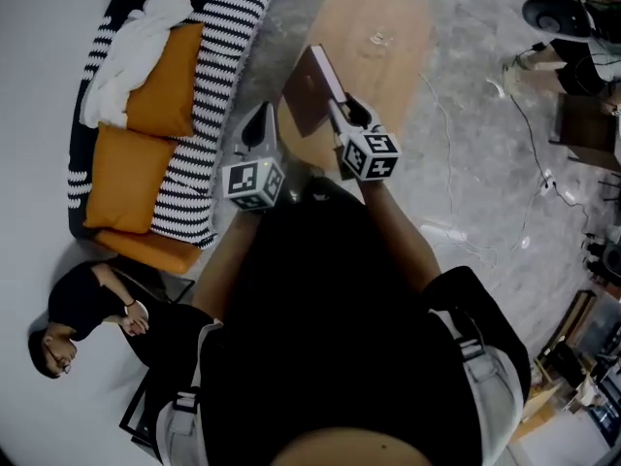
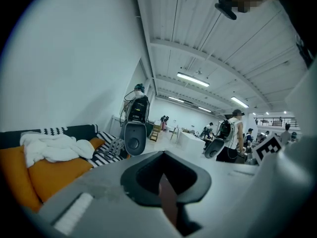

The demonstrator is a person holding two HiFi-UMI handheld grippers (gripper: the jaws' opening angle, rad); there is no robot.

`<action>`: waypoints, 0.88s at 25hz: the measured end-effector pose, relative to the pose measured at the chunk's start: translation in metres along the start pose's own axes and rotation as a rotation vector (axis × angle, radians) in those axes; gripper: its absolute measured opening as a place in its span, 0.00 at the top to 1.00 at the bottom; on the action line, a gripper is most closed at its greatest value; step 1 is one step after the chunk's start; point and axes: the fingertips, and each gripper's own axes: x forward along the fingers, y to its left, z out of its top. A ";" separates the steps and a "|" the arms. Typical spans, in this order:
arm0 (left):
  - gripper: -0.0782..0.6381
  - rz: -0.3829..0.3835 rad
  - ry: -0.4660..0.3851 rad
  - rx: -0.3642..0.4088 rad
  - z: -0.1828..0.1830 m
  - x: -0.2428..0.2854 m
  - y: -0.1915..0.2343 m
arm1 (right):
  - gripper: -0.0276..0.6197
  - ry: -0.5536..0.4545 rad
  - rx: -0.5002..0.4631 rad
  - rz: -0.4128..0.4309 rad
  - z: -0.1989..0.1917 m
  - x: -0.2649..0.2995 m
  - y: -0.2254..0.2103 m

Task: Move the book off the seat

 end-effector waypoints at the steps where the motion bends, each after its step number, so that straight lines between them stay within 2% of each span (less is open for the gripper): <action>1: 0.88 -0.014 0.003 0.004 0.001 0.009 0.002 | 0.72 -0.006 0.006 -0.014 0.002 0.003 -0.003; 7: 0.88 -0.150 0.034 0.021 0.003 0.059 0.004 | 0.72 -0.034 0.046 -0.137 0.004 0.010 -0.025; 17: 0.88 -0.339 0.143 0.034 0.005 0.122 0.021 | 0.72 -0.073 0.131 -0.330 0.010 0.034 -0.038; 22: 0.88 -0.412 0.176 0.058 0.003 0.139 0.022 | 0.72 -0.090 0.158 -0.388 0.011 0.038 -0.039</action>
